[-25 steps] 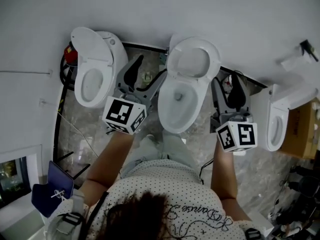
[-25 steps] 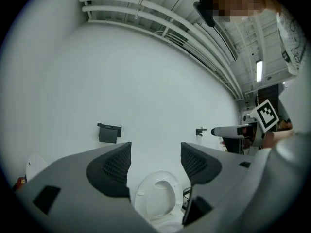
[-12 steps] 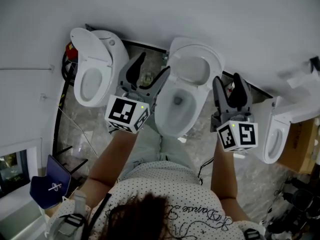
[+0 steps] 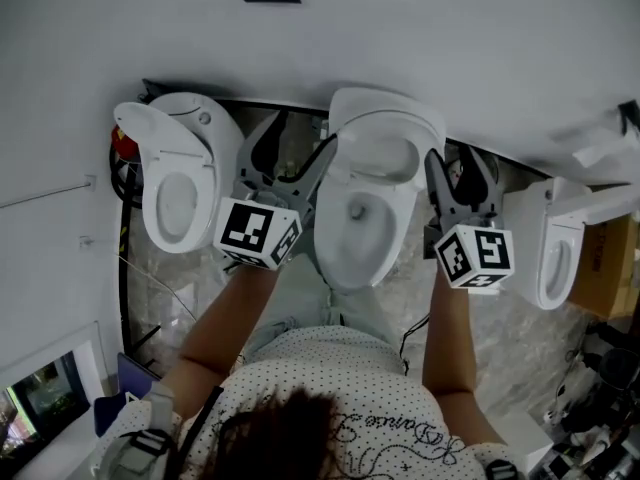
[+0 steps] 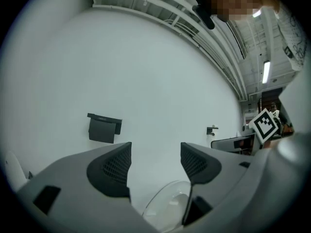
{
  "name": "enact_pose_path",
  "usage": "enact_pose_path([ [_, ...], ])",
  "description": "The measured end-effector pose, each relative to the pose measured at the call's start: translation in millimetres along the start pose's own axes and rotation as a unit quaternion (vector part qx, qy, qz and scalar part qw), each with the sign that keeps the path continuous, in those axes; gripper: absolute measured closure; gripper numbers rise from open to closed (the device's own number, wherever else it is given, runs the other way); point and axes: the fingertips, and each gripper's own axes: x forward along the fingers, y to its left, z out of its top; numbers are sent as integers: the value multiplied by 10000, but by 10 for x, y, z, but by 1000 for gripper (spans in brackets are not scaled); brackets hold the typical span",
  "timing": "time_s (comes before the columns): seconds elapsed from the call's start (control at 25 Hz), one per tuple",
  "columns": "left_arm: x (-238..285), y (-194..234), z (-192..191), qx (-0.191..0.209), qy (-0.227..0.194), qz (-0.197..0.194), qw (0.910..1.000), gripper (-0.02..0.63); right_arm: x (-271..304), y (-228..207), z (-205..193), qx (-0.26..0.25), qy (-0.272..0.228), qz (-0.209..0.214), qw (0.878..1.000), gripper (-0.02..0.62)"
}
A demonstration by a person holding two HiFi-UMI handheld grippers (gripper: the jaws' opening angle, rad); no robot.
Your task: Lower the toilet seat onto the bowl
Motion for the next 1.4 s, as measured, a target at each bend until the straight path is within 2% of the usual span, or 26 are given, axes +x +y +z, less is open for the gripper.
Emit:
enact_pose_path([
  [0.16,204,8,-39,-70,64,-56,9999,316,168,-251,-126,179,276,-171,9993,350],
  [0.36,429,296,-395,-253,326,-4,9991,316,604,-459,-548,323,652,-386,9966,365],
  [0.72,577,466,-692,-348,592,13,9976,316,1173,-889,-1184,463,1243,-587,9894,387],
  [1.0,526,564,-804,-381,742,95,9965,316,1436,-995,-1590,515,1744,-636,9813,417],
  [1.4,425,585,-847,-417,810,261,9955,316,1458,-1014,-1681,1024,1939,-463,9746,434],
])
